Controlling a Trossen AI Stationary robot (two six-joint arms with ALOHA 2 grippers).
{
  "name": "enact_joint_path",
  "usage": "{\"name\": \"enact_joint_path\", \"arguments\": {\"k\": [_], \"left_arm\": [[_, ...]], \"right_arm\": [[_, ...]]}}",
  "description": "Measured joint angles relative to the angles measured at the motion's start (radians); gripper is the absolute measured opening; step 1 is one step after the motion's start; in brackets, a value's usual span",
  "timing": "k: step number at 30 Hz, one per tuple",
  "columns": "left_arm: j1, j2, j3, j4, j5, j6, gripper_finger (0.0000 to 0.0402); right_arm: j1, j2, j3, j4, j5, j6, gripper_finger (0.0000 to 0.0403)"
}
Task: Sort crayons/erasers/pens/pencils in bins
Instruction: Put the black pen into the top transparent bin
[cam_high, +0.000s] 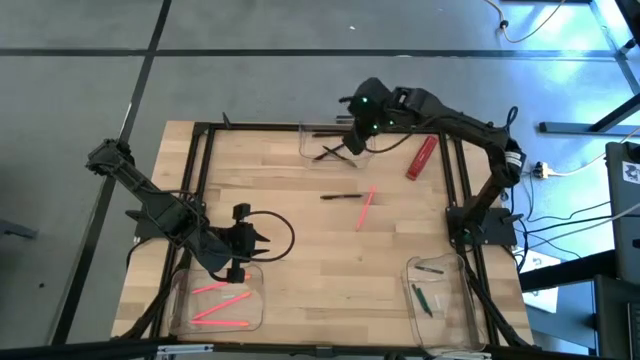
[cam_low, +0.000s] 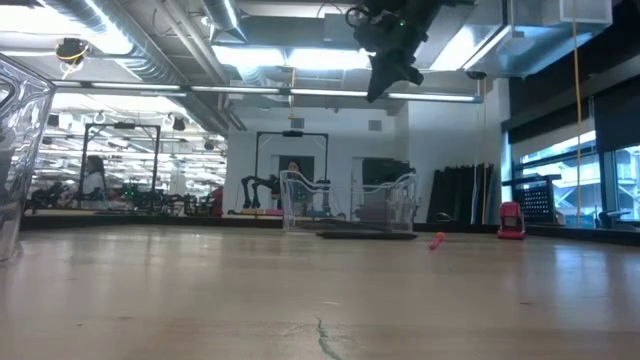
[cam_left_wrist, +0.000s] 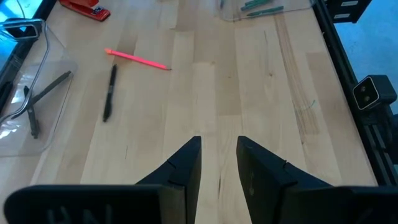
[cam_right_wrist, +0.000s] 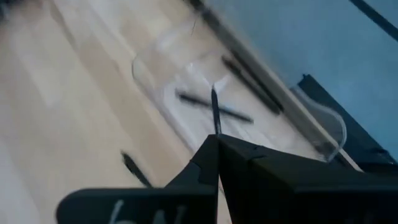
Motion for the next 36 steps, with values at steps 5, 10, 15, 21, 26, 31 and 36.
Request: {"name": "enact_joint_path", "arguments": {"k": [5,10,15,21,26,31,36], "left_arm": [[0.0,0.0,0.0,0.0,0.0,0.0,0.0095],[0.0,0.0,0.0,-0.002,0.0,0.0,0.0095],[0.0,0.0,0.0,-0.002,0.0,0.0,0.0095],[0.0,0.0,0.0,-0.002,0.0,0.0,0.0095],[0.0,0.0,0.0,-0.002,0.0,-0.001,0.0095],[0.0,0.0,0.0,-0.002,0.0,-0.001,0.0095],[0.002,0.0,0.0,-0.002,-0.001,-0.002,0.0095]], "right_arm": [[0.089,0.001,-0.056,-0.06,-0.034,-0.137,0.0006],[0.227,0.004,-0.199,0.012,-0.053,-0.291,0.0007],[0.311,0.004,-0.32,0.173,-0.052,-0.334,0.0007],[0.33,0.004,-0.421,0.369,-0.052,-0.331,0.0027],[0.332,0.004,-0.493,0.495,-0.054,-0.328,0.0087],[0.331,0.024,-0.56,0.611,-0.077,-0.327,0.0146],[0.318,0.088,-0.587,0.698,-0.086,-0.33,0.0165]]}}
